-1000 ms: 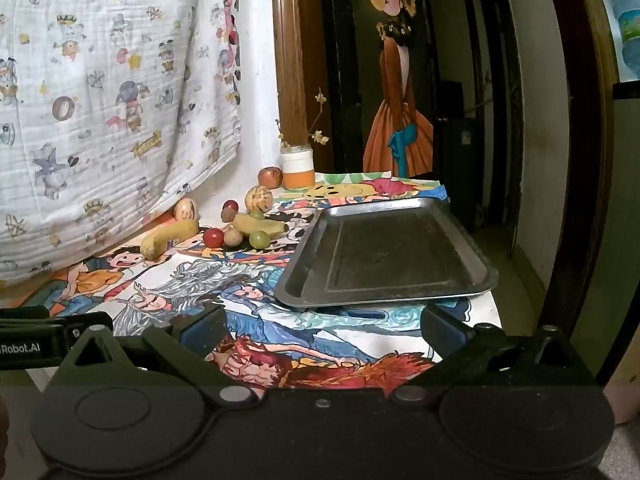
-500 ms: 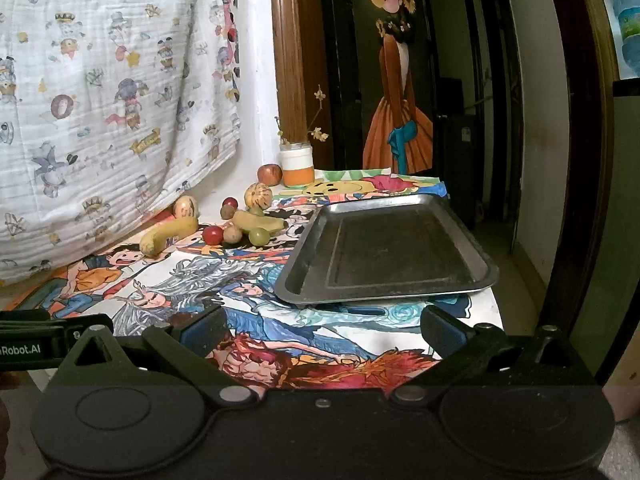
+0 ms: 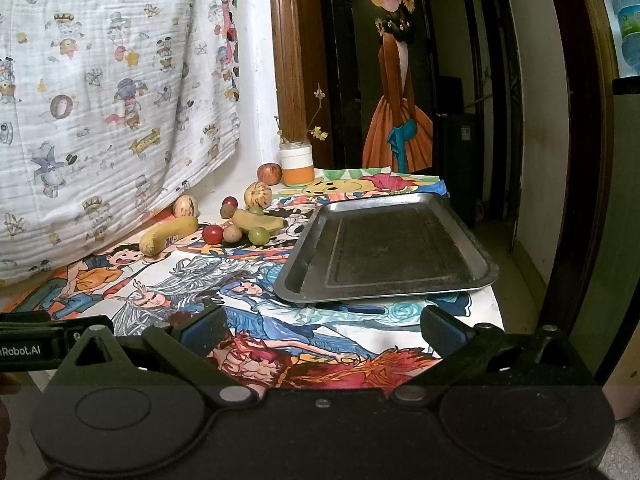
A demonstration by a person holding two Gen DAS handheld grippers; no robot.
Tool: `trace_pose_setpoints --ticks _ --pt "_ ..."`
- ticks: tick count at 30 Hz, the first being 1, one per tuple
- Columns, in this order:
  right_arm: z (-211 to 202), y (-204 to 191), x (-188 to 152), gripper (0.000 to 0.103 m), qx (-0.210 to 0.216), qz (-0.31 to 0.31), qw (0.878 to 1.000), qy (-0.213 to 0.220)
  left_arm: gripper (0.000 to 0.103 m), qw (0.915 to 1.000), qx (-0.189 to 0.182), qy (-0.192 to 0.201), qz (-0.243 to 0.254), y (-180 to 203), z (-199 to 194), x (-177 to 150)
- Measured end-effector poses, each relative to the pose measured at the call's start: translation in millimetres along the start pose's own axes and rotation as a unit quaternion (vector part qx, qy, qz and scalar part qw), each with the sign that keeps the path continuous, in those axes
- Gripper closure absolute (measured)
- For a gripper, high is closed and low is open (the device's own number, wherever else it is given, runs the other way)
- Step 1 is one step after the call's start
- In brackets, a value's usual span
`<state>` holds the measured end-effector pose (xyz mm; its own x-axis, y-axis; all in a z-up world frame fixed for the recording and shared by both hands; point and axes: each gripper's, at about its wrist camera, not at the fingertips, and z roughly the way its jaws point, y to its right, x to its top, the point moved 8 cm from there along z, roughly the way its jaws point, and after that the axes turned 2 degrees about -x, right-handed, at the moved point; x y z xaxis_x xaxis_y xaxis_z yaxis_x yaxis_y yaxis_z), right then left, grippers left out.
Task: Organize fruits
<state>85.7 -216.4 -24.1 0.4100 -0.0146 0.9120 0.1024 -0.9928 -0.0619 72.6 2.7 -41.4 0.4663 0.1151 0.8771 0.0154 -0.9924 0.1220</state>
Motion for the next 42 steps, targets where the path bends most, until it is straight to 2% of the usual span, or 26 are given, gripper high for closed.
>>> trace_pose_setpoints --ticks 42 --pt "2.2 -2.3 -2.7 0.000 0.000 -0.001 1.000 -0.007 0.000 1.0000 -0.001 -0.001 0.002 2.5 1.5 -2.7"
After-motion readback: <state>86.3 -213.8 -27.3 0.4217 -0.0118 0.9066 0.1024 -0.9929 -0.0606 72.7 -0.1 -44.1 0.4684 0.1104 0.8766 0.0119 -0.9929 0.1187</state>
